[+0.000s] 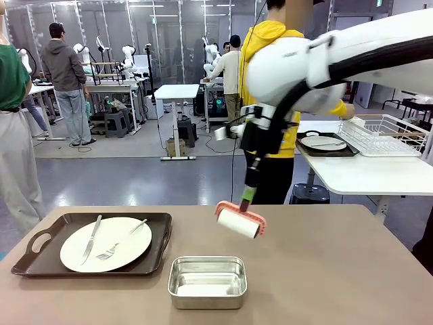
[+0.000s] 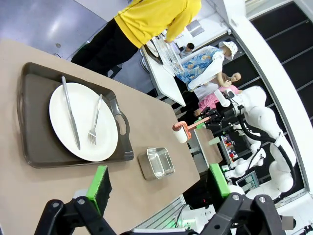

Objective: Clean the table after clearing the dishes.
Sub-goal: When the left (or right) Handle tray is removed, use the left hand (or right hand) to clean the left (or right) side of the table with the Lint Roller.

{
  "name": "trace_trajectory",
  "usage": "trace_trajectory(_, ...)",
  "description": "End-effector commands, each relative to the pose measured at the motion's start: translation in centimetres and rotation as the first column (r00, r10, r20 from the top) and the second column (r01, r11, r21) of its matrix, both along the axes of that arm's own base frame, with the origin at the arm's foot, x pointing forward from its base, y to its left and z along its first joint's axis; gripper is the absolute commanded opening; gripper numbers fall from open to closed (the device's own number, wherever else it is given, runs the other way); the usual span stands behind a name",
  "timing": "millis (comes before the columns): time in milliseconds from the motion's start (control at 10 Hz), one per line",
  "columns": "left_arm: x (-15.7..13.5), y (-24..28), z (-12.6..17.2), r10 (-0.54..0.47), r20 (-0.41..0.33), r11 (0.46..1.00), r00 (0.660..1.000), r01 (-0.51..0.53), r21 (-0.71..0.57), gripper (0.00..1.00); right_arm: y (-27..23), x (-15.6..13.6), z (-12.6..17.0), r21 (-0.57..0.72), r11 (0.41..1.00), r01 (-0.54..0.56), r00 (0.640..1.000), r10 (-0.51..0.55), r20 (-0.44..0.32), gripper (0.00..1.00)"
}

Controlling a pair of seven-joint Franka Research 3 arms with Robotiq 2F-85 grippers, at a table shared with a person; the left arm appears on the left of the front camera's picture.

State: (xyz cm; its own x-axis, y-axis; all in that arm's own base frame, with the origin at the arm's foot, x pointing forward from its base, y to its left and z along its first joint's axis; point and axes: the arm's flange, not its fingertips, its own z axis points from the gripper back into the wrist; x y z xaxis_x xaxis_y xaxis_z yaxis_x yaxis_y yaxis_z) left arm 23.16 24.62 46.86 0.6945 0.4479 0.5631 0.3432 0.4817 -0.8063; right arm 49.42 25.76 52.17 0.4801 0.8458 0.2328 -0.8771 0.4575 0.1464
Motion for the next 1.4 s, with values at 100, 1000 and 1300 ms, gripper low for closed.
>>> trace_trajectory(100, -0.2, 0.2, 0.2, 0.0, 0.008, 1.0, 1.0, 0.0, -0.002, 1.0, -4.6, -4.2, -3.0, 0.104, 0.879, 0.466, 0.883, -0.469, 0.004, 0.1)
trace_trajectory(1000, -0.2, 0.2, 0.2, 0.0, 0.008, 1.0, 1.0, 0.0, -0.002, 1.0, -7.8, -3.9, -6.5, 0.089, 0.73, 0.678, 0.734, -0.665, -0.137, 0.1)
trace_trajectory(1300, -0.2, 0.2, 0.2, 0.0, 0.008, 1.0, 1.0, 0.0, -0.002, 1.0, -8.8, -2.4, -7.7, 0.13, 0.678, 0.723, 0.688, -0.692, -0.218, 0.21)
